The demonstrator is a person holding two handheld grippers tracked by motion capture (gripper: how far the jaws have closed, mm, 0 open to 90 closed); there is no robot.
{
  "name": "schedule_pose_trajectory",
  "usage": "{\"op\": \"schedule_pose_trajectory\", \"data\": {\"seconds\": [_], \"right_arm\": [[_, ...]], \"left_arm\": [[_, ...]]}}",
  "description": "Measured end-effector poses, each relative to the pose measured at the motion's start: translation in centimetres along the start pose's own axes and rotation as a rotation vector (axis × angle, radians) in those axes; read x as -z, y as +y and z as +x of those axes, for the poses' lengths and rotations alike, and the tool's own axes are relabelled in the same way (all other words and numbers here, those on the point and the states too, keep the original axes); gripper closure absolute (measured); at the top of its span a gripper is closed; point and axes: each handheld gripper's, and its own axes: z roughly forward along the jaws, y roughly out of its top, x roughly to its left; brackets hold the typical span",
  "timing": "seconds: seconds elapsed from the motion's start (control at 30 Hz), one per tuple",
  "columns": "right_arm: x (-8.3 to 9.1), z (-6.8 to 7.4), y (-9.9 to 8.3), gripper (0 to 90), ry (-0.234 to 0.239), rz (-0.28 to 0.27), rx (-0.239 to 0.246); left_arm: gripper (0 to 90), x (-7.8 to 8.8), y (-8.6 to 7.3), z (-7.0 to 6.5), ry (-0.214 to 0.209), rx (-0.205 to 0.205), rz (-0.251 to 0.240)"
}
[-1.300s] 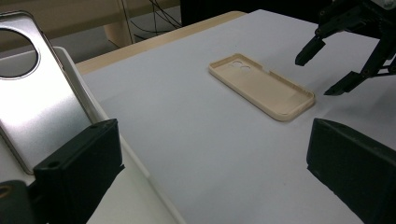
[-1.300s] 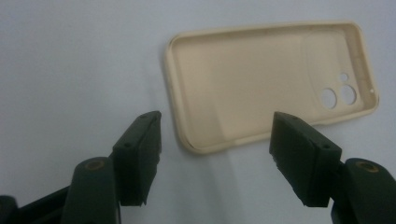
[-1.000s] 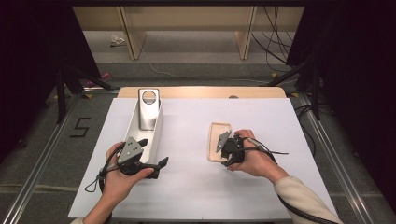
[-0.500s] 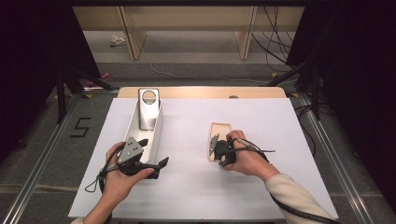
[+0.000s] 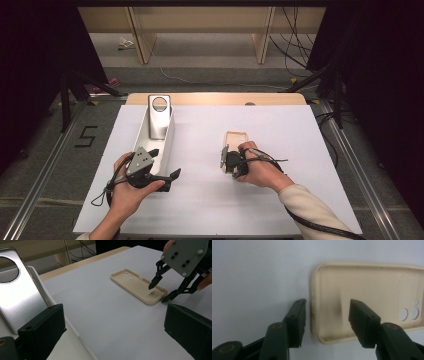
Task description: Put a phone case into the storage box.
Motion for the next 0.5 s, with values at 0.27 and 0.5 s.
{"op": "schedule_pose_trajectory", "data": {"seconds": [0.27, 0.5], "right_arm": [[0.00, -0.02, 0.39, 59.8, 0.035, 0.024, 0.028], [-0.07, 0.07, 0.53, 69.8, 0.051, 0.014, 0.042]], "left_arm": [[2.5, 0.00, 0.02, -0.04, -0.002, 0.000, -0.001], [2.6, 0.00, 0.02, -0.05, -0.003, 0.000, -0.001]]}}
